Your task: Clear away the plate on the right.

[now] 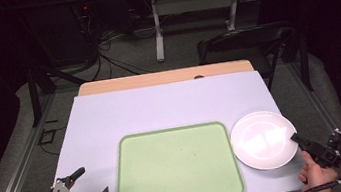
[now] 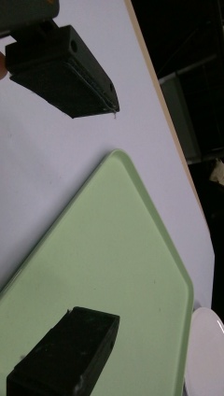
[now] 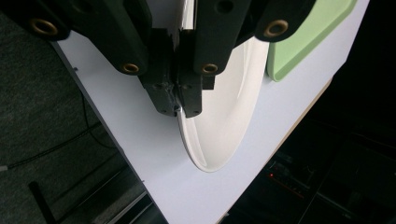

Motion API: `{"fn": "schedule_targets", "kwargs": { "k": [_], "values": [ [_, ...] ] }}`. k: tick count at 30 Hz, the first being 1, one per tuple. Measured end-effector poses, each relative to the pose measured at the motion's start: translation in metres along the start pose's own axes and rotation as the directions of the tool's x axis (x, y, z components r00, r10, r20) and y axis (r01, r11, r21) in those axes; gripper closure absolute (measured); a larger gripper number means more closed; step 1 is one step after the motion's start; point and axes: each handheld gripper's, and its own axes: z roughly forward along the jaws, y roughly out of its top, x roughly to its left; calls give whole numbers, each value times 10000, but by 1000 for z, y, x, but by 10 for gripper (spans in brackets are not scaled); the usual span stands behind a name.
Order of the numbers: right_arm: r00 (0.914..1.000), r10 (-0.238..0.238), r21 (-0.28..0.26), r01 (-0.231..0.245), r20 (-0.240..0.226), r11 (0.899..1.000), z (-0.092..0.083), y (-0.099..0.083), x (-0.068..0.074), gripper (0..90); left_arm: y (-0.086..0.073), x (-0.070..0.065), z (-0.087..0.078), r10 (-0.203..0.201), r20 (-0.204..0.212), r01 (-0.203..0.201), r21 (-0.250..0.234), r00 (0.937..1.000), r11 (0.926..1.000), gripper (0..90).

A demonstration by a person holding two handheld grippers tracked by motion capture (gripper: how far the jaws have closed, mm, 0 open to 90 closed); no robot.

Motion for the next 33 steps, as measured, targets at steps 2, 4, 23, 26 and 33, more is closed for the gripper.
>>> {"fn": "schedule_targets", "kwargs": {
  "k": [2, 4, 23, 26, 33],
  "values": [
    [9999, -107, -37, 107, -50, 9999, 0, 1, 2, 872, 0, 0, 0, 1, 1, -1, 0, 10000, 10000, 17],
    [9994, -336, -58, 336, -31, 9994, -1, 2, 6, 872, 0, 0, 0, -28, -4, 28, -5, 10000, 10000, 16],
    [9899, -1416, -213, 1416, 12, 9897, -12, 16, 32, 871, 3, -4, 1, 123, 113, -123, 53, 9999, 9999, 17],
    [9936, -1093, -307, 1085, -274, 9936, -15, 20, 31, 871, 5, -6, 3, 156, 205, -158, 102, 9997, 9998, 17],
    [9949, -406, -99, 399, -923, 9992, -11, 21, 31, 870, 22, -13, 16, -85, 615, 65, 329, 9981, 9994, 12]
  ]
}}
